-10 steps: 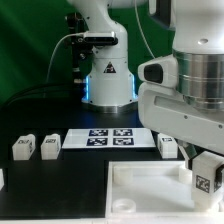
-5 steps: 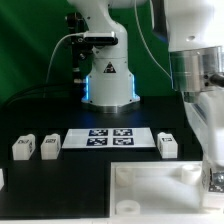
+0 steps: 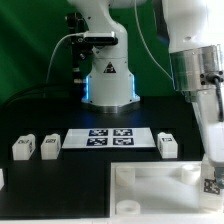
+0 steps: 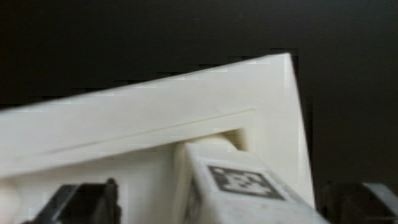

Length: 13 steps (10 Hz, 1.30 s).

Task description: Assemble one leg

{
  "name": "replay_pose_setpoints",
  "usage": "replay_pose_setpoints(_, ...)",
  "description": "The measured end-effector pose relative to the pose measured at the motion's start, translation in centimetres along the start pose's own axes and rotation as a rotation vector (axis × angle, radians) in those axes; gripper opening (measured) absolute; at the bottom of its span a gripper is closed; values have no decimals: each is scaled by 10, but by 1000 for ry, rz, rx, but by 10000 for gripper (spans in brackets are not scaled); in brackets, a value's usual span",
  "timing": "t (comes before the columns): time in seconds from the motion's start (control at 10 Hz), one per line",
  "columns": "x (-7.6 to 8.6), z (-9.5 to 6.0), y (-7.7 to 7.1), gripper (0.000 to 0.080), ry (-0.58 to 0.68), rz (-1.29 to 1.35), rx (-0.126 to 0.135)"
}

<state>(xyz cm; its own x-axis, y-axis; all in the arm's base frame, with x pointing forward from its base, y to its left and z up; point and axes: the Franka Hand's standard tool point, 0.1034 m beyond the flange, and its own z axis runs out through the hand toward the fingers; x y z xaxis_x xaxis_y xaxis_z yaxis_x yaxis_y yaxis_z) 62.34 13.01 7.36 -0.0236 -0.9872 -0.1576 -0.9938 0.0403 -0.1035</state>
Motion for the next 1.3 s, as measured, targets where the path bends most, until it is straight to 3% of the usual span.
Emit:
replay_pose_setpoints(0.2, 0, -4, 0, 641, -6, -338, -67)
replay_pose_setpoints(0.5, 2, -3, 0, 649, -8, -634, -58)
replay_pose_setpoints(0.6, 4, -3, 0, 649, -5, -754, -77)
replay_pose_setpoints(0.7, 8, -5, -7, 649, 13, -1039, -153)
replay_pose_setpoints(0.9, 18, -3, -19, 649, 8, -1342, -164)
replay_pose_setpoints(1.0, 17, -3, -18, 649, 11, -1301, -162)
replay_pose_setpoints(1.2, 17, -2, -18, 383, 17, -1207, -159)
replay_pose_setpoints(1.3, 17, -2, -18, 383, 23, -1130, -157)
